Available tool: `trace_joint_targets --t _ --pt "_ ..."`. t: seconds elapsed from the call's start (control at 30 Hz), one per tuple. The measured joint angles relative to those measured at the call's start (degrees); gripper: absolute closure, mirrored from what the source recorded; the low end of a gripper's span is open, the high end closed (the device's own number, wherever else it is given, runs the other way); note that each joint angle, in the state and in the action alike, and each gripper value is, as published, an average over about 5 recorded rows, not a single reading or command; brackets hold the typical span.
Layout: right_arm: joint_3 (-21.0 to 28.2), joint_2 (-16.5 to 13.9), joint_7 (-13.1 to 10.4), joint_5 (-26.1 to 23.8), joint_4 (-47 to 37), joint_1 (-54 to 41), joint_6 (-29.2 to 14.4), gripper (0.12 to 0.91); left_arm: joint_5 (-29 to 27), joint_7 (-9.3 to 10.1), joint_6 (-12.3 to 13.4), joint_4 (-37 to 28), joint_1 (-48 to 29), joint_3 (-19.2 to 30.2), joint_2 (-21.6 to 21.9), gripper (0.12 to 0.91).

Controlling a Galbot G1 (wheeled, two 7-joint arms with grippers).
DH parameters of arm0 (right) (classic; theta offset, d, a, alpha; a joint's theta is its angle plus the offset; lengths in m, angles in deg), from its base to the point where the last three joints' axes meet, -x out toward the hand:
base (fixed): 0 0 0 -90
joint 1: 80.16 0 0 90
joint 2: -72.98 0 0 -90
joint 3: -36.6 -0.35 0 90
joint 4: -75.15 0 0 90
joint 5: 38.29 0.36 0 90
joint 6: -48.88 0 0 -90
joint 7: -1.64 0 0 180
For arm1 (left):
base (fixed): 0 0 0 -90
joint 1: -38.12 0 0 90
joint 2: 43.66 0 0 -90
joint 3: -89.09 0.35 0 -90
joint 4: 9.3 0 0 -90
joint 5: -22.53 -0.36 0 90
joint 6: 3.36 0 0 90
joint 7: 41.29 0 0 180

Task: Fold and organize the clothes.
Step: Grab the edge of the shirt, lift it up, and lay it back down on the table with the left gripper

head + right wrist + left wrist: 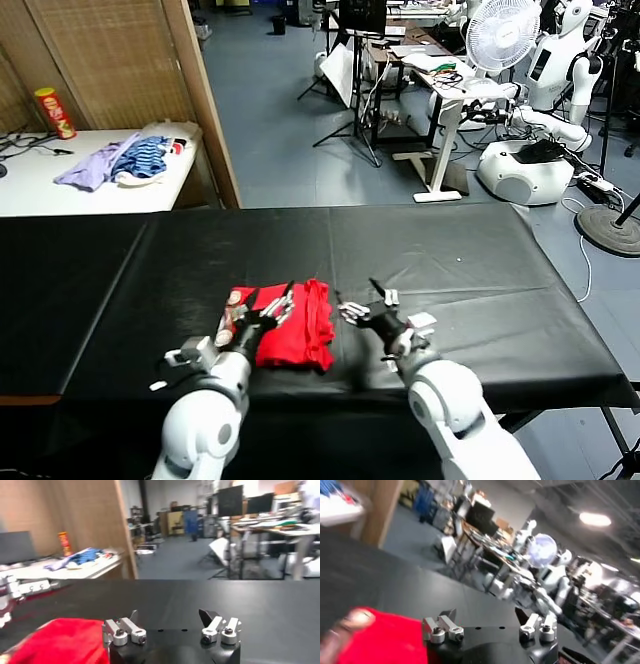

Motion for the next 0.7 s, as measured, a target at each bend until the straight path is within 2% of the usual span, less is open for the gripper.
trace_joint_targets --t 0.1,0.27,0.4,0.53,0.7 --pt "3.5 1.5 -0.3 -4.6 -3.6 -2.4 1.4 0.227 -0.7 -0.46 0.7 -0.8 1.4 -2.5 1.5 0.232" --pt "6.9 4.5 -0.8 -16.1 -9.7 -3.8 2.4 0.227 -2.5 -1.04 1.4 -2.1 2.5 -5.6 2.0 0.232" --pt "7.8 6.3 -2.6 -22.6 -12.2 -4.0 1.7 0.227 -2.9 -1.36 1.7 -3.3 2.5 -7.1 2.3 0.232" --pt "7.4 7.0 -4.9 -22.3 -12.6 -3.6 -0.3 0.227 -2.1 -1.85 2.0 -4.7 2.0 -8.4 2.6 0.232" --pt "5.5 6.9 -6.8 -13.5 -10.2 -2.3 -4.2 0.227 2.2 -2.46 2.0 -7.1 1.2 -9.8 2.7 0.232"
